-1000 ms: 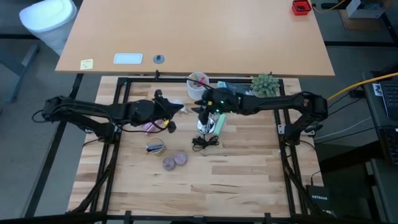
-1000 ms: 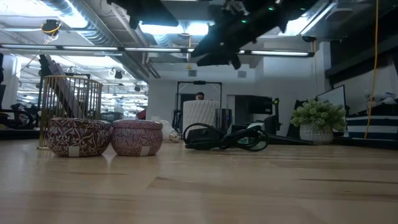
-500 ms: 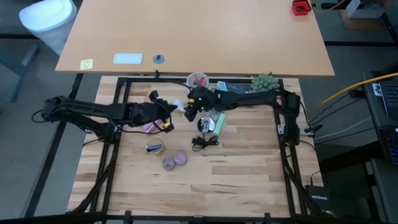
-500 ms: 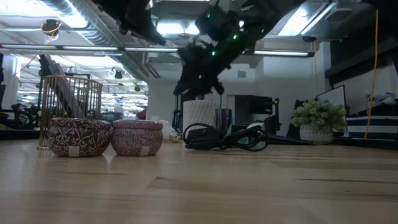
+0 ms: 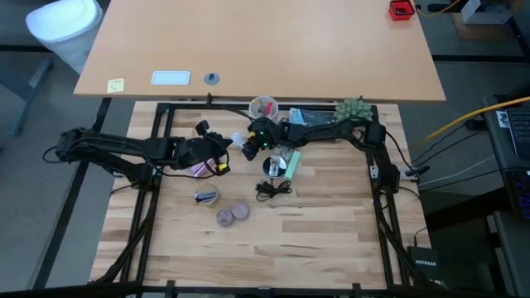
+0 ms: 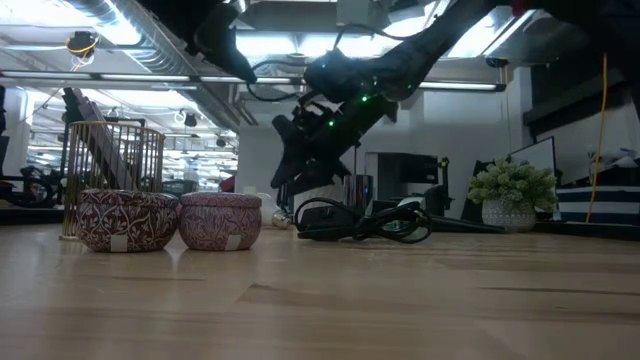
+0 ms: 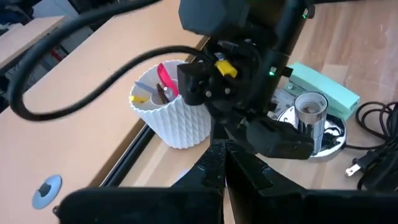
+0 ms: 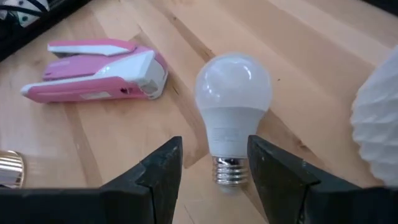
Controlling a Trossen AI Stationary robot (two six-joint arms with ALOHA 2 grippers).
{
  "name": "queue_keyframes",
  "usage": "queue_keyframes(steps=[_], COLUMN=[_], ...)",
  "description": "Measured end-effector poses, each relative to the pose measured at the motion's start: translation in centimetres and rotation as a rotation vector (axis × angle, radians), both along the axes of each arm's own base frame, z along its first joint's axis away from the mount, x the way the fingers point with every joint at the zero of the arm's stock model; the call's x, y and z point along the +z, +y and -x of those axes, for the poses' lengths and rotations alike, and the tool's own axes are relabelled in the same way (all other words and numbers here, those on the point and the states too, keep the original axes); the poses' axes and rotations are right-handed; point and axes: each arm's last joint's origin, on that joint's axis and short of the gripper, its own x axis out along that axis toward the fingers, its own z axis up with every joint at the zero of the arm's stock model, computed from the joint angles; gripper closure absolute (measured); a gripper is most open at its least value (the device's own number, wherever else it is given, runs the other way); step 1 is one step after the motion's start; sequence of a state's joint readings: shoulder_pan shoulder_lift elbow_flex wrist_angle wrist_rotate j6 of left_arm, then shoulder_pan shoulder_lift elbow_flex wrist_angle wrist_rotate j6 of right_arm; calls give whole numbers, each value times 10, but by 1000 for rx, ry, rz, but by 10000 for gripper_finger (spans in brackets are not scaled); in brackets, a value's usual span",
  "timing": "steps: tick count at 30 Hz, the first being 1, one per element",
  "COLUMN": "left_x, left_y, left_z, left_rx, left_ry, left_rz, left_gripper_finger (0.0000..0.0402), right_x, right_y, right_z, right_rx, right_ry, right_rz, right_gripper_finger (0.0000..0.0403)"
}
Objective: Screw lightbulb
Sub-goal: Insert the white lightbulb into the silver lamp
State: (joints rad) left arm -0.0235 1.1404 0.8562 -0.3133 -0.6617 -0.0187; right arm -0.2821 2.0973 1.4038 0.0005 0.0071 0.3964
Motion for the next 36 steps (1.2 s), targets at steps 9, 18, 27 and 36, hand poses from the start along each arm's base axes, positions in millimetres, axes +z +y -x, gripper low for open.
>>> queue_keyframes(steps=[9,18,27,36], left_x=[0,0,0,0], left_y=[0,0,0,0], left_z=[0,0,0,0], left_rx=[-7,2,5,5], left_ry=[8,-3,-7,-7], left_rz=[-11,3,7,7], left_gripper_finger=[400,400,400,400], right_x=[-14,-21,-32,-34], right_y=[-1,7,15,14], right_z=[-4,-7,-11,-12], right_rx=[-13,-17,-28,-48], right_ry=[26,57,84,73], right_rz=[5,36,94,117], right_gripper_finger=[216,216,216,216])
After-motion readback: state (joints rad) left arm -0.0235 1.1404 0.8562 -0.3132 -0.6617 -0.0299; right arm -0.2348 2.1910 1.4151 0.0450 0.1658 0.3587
